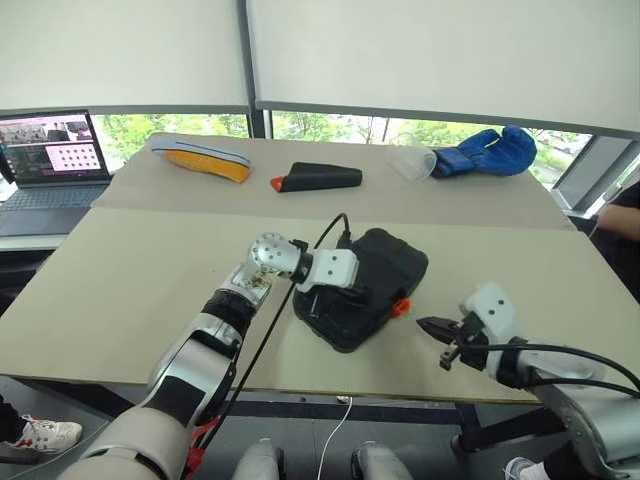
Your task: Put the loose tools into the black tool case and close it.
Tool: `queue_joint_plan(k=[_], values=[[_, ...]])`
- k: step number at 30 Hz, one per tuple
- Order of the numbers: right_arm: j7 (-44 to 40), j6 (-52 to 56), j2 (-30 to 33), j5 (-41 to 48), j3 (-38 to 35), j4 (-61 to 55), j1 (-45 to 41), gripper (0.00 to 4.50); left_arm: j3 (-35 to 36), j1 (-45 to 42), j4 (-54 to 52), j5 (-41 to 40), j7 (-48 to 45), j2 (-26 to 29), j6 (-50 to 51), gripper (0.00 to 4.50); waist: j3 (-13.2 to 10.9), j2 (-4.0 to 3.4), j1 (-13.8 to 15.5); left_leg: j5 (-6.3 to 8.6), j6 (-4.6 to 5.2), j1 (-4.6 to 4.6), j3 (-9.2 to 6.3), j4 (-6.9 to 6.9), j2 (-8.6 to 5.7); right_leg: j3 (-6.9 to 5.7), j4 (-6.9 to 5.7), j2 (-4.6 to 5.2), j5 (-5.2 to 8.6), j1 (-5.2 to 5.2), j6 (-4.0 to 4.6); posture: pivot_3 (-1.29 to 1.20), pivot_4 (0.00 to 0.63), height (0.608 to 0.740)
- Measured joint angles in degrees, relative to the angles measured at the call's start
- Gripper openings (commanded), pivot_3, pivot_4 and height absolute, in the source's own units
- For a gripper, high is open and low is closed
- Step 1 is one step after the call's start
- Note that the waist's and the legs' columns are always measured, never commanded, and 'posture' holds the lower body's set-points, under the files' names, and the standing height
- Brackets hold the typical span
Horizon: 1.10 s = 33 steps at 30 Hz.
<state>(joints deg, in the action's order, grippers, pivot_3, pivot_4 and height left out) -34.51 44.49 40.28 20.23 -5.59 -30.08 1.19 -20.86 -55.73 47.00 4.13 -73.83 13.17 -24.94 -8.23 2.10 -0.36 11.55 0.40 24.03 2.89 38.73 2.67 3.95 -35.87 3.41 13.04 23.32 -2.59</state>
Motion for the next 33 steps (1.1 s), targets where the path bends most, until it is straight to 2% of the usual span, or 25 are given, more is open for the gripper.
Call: queue_joint_plan(k=[7,10,13,17,25,29,33], values=[[1.91,-2.51,-4.34,-3.87,5.56,7.65,-11.60,0.00,0.36,-0.35,0.37,0.03,0.09,0.05,0.11,0.07,0.01,-0.02,-0.35,0.00,0.01,0.08,-0.01,-0.01,0.00,0.00,0.02,-0.02,0.00,0.06,0.00,0.00,0.150,0.734],[2.56,-1.65,-7.15,-3.31,5.93,8.01,-14.88,0.00,0.45,-0.57,0.51,0.08,-0.05,0.16,0.09,0.07,0.05,-0.10,-0.86,-0.01,0.02,0.10,0.03,-0.05,0.03,0.06,-0.02,-0.07,-0.01,0.14,0.02,0.00,0.150,0.734],[2.59,-0.40,-9.46,-2.15,7.64,5.66,-17.62,0.00,0.45,-0.67,0.92,0.26,0.40,-0.49,0.11,0.07,0.07,-0.15,-0.18,-0.01,0.02,0.18,-0.04,-0.11,0.02,0.00,-0.04,-0.08,0.04,0.19,0.03,0.00,0.150,0.734],[2.40,-0.29,-7.41,-1.92,7.57,3.13,-15.86,0.00,0.38,-0.64,0.90,0.24,0.60,-1.44,0.12,0.07,0.08,-0.15,0.71,-0.01,0.02,0.39,0.05,-0.09,-0.07,0.04,0.06,0.05,0.10,0.30,-0.06,0.00,0.150,0.734],[0.25,-0.13,0.05,-1.06,0.28,2.48,-6.83,0.00,0.63,-0.46,1.33,0.25,0.75,0.09,-0.14,0.07,0.09,-0.16,0.12,0.00,0.01,0.20,0.05,-0.14,0.02,0.03,0.01,-0.02,0.04,0.30,0.04,0.00,0.150,0.734],[-0.06,-2.03,-0.34,-2.64,2.84,5.21,-6.58,0.00,0.74,-0.63,2.06,0.24,1.28,0.21,-0.16,0.07,0.09,-0.16,-0.36,0.00,0.01,0.16,0.05,-0.15,0.01,0.03,0.01,0.00,0.04,0.28,0.03,0.00,0.150,0.734],[0.18,-4.32,-2.52,-4.53,6.01,9.96,-10.36,0.00,0.72,-1.02,2.61,0.25,1.34,0.04,-0.19,0.07,0.09,-0.17,-0.38,0.00,0.01,0.18,0.05,-0.15,0.00,0.03,0.01,0.00,0.04,0.32,0.03,0.00,0.150,0.734]])
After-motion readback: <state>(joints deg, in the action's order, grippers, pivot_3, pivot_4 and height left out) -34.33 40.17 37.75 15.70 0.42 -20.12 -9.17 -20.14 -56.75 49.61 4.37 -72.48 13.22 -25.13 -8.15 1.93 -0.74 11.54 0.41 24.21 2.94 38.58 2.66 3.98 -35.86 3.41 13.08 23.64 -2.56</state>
